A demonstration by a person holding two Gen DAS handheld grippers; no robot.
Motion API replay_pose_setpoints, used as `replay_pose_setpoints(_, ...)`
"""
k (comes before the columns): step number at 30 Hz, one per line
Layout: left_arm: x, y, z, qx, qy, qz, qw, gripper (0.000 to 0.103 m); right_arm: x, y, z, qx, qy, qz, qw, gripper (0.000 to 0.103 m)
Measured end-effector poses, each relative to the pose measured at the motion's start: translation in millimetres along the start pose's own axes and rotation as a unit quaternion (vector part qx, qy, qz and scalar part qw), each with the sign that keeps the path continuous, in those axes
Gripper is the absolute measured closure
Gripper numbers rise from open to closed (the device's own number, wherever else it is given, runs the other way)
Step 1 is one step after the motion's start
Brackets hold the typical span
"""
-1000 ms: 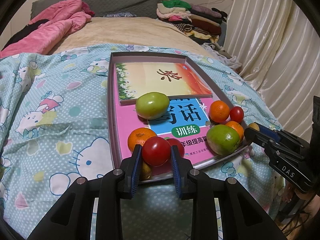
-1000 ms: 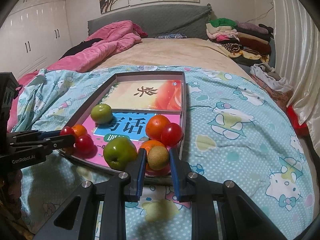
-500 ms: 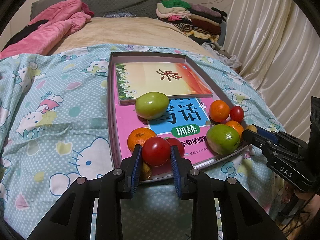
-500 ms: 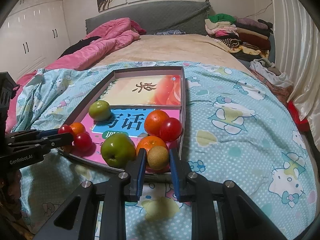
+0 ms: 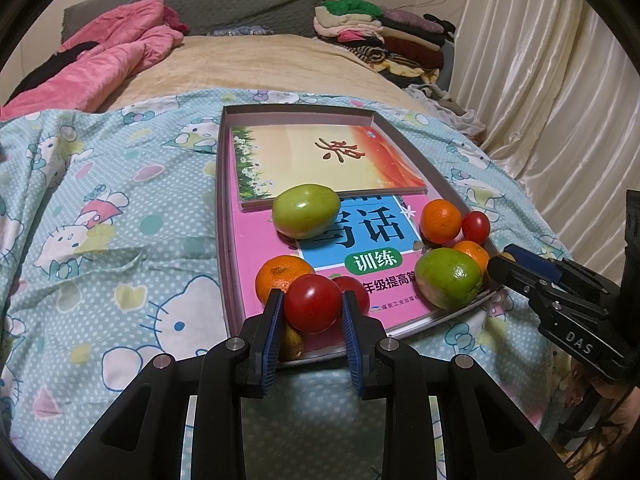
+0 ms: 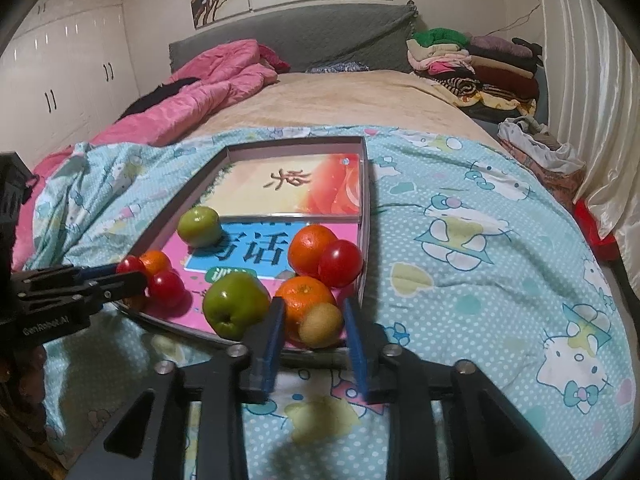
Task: Organize fruits
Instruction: 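Lower the brown fruit beside the mandarins and open the right gripper while the left gripper holds the tomato, then open the left gripper to drop the cherry tomato onto the pink book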
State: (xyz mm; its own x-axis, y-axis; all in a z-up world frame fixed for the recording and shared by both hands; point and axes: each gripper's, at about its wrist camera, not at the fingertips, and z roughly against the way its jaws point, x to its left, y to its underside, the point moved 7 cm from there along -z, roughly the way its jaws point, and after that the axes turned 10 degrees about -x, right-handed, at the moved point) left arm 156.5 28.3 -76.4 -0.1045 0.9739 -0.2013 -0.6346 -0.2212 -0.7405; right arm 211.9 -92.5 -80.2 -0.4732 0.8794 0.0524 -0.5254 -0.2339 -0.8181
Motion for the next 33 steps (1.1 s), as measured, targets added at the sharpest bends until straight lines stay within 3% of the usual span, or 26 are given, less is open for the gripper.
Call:
replay_pose_setpoints(13, 5, 1, -2, 0.006, -0.01, 0.008, 0.9999, 0.062, 1, -8, 7, -0.019, -0.007, -0.013, 1.0, 0.046)
replay_pose_setpoints(27, 0, -5, 7, -0.01, -0.011, 0.002, 0.9999, 0.05, 6, -12, 10, -0.029, -0.011, -0.015, 0.999, 0.036)
replay_pose_setpoints(33, -1, -10, 15, -0.027, -0.011, 0.009, 0.9995, 0.037, 7, -17, 17, -0.044, -0.013, -0.019, 0.999, 0.027)
